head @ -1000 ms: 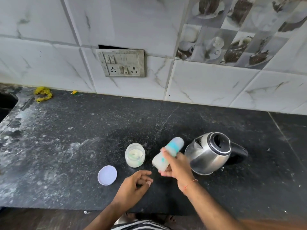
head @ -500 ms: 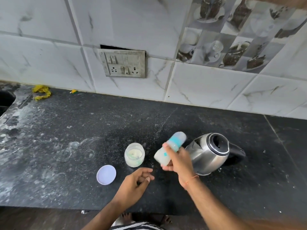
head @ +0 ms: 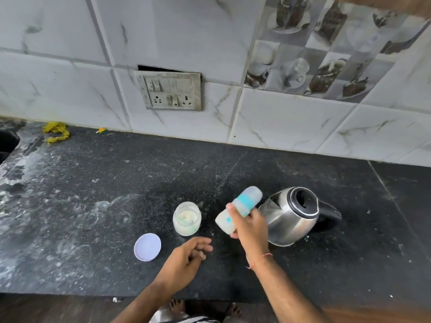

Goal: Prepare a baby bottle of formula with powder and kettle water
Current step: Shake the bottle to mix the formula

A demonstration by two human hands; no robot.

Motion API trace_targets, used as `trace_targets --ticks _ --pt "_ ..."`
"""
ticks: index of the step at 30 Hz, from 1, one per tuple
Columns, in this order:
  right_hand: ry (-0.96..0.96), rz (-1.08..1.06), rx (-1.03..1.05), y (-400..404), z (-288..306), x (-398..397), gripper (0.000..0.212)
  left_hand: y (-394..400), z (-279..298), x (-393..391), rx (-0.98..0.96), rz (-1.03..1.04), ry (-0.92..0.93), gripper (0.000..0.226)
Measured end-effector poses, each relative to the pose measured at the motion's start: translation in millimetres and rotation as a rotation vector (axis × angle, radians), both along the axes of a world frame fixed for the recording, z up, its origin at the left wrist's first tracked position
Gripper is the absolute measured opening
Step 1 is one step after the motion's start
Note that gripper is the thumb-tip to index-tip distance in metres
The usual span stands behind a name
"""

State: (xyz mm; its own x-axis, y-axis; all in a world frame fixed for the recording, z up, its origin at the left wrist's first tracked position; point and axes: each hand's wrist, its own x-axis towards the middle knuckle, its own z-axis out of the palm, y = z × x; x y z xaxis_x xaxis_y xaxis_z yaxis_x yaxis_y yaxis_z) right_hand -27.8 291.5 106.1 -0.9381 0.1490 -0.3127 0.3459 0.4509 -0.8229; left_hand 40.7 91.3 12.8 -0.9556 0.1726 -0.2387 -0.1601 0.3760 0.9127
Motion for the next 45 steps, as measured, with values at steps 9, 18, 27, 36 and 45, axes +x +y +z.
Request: trace_targets --ticks 9,18,27,36,45 --pt "-0.14 0.181 0.105 -6.0 -1.3 7.0 0.056 5.0 -10.5 4.6 0.007 -0.011 -0.075 0.065" --pt "-0.127 0.267 0.138 -3.7 4.2 5.9 0.06 7.8 -13.1 5.1 0.0 -0.03 -0.152 0.071" --pt "0.048 0.265 0.206 1.1 0.8 7.6 0.049 2.9 -3.9 9.3 -0.059 -0.115 -0.072 0.067" --pt "0.027 0.172 0.045 24.4 3.3 -5.4 0.05 22.2 4.3 10.6 -0.192 -0.156 -0.07 0.049" --pt "-0.068 0.34 0.007 33.9 14.1 -18.9 0.056 35.6 -1.1 23.9 -0.784 -0.304 -0.109 0.093"
